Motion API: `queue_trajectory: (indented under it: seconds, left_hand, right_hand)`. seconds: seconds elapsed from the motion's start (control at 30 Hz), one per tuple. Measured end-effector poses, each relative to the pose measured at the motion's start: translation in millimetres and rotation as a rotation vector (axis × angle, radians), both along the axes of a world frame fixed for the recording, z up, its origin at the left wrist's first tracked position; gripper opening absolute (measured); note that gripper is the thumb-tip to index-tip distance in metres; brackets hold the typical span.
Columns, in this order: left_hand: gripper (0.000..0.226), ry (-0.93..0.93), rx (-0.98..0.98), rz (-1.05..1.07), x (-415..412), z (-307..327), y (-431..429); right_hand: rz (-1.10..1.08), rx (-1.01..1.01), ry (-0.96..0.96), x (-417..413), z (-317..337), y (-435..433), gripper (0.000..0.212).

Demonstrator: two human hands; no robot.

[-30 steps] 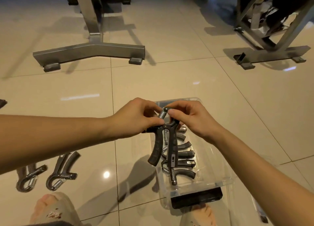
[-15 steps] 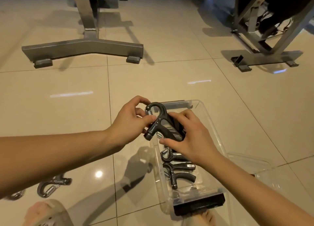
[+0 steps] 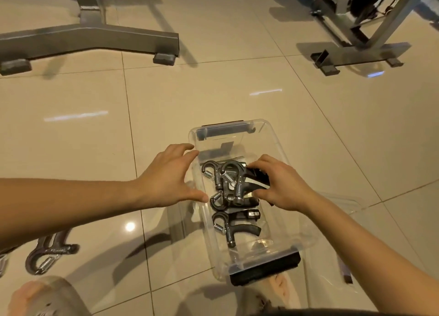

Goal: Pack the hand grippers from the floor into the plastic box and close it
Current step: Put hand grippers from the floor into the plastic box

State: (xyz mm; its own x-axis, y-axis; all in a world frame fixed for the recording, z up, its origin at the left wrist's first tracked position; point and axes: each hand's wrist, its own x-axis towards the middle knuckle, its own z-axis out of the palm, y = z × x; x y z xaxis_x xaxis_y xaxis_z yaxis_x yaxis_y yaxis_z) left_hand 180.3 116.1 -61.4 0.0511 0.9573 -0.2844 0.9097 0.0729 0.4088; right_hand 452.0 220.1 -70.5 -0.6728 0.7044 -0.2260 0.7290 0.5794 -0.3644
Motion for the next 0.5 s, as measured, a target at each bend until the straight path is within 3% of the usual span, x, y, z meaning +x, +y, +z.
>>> queue_trajectory:
  seconds: [0.17, 0.5]
  left_hand:
    - [0.129, 0.086, 0.024, -0.097, 4, -16, -2]
    - [0.145, -0.025, 0.025, -0.071, 0, -33, -13]
  right_hand:
    - [0.151, -0.133, -0.190, 5, -51, -13, 0.057]
    - [0.325, -0.165, -0.356, -13, -104, -20, 0.060]
